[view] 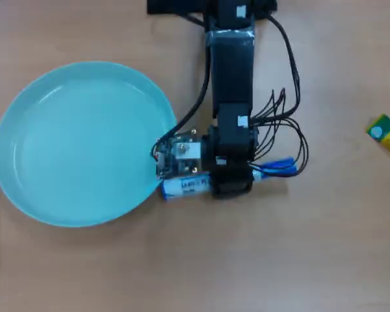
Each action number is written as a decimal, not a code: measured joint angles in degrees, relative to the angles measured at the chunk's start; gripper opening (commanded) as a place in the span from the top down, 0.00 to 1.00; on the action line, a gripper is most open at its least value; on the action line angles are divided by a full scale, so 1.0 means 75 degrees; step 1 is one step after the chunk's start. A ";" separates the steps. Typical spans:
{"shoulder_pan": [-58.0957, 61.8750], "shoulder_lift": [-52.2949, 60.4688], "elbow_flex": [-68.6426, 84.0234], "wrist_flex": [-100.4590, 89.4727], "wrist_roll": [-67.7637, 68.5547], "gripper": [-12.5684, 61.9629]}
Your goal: Pick up the blue pen, then put it in the green bowl
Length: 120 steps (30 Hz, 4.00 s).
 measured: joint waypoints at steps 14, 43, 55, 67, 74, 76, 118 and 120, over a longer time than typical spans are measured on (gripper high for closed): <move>-0.0094 0.0000 0.0000 0.0000 -0.0012 0.91; -0.0563 0.1957 -0.0012 0.1172 0.2836 0.91; -0.0422 0.4031 0.1641 0.1184 0.2824 0.91; 0.1195 0.6023 0.2414 0.0820 0.2836 0.91; 0.1992 0.6094 0.2836 0.0199 0.2836 0.91; 0.2438 0.6129 0.2977 0.0152 0.2824 0.91; 0.5238 0.6070 0.5754 -0.3035 0.2824 0.90; 0.5238 0.5988 0.5754 -0.3141 0.2836 0.90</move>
